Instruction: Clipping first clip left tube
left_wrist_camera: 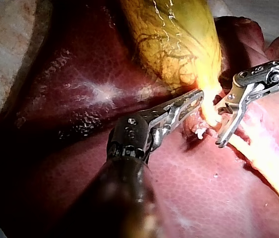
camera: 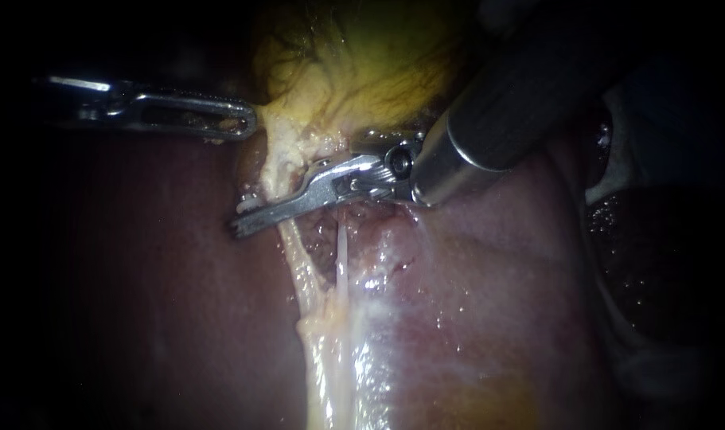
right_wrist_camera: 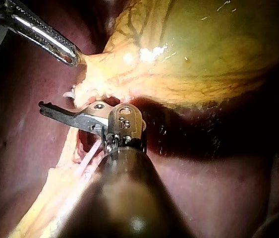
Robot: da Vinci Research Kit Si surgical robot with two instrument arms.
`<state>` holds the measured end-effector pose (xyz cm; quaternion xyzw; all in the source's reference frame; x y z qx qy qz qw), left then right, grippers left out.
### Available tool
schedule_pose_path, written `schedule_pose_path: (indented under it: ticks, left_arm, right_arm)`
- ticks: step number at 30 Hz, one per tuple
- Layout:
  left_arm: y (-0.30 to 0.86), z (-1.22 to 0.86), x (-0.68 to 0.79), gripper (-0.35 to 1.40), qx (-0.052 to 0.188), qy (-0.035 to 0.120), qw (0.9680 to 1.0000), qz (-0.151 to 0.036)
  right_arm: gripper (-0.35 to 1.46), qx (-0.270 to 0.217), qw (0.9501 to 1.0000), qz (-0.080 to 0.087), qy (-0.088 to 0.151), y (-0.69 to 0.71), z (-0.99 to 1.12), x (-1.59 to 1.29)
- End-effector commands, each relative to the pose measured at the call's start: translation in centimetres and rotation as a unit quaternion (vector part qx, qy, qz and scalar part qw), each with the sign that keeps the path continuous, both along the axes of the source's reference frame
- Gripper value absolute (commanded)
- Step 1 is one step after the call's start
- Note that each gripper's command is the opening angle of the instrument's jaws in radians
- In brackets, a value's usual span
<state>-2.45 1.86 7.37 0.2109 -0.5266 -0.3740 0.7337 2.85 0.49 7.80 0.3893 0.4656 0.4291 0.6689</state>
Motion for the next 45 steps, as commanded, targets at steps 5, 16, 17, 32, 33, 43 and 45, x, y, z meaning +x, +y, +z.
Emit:
schedule_pose_path:
  ticks: [5, 16, 17, 32, 33, 43, 45]
  left_arm:
    - [0.00, 0.00, 0.00, -0.35, 0.000, 0.000, 1.0000, 0.000]
    - [0.00, 0.00, 0.01, -0.35, 0.000, 0.000, 1.0000, 0.000]
    - [0.00, 0.00, 0.01, -0.35, 0.000, 0.000, 1.0000, 0.000]
    - [0.00, 0.00, 0.00, -0.35, 0.000, 0.000, 1.0000, 0.000]
    - [0.00, 0.00, 0.00, -0.35, 0.000, 0.000, 1.0000, 0.000]
    - [0.00, 0.00, 0.00, -0.35, 0.000, 0.000, 1.0000, 0.000]
    - [0.00, 0.00, 0.00, -0.35, 0.000, 0.000, 1.0000, 0.000]
  right_arm:
    - [0.55, 0.000, 1.0000, -0.001, 0.001, 0.00, 0.00, -0.01]
    - [0.54, 0.036, 0.9861, -0.115, 0.115, -0.11, 0.02, -0.03]
    - [0.54, 0.036, 0.9831, -0.122, 0.131, -0.12, 0.04, -0.03]
    - [0.54, 0.069, 0.9680, -0.096, 0.221, -0.28, 0.13, 0.03]
    - [0.54, 0.069, 0.9682, -0.095, 0.221, -0.28, 0.12, 0.02]
    - [0.54, 0.069, 0.9672, -0.103, 0.222, -0.30, 0.11, -0.05]
    - [0.54, 0.068, 0.9665, -0.108, 0.223, -0.31, 0.09, -0.08]
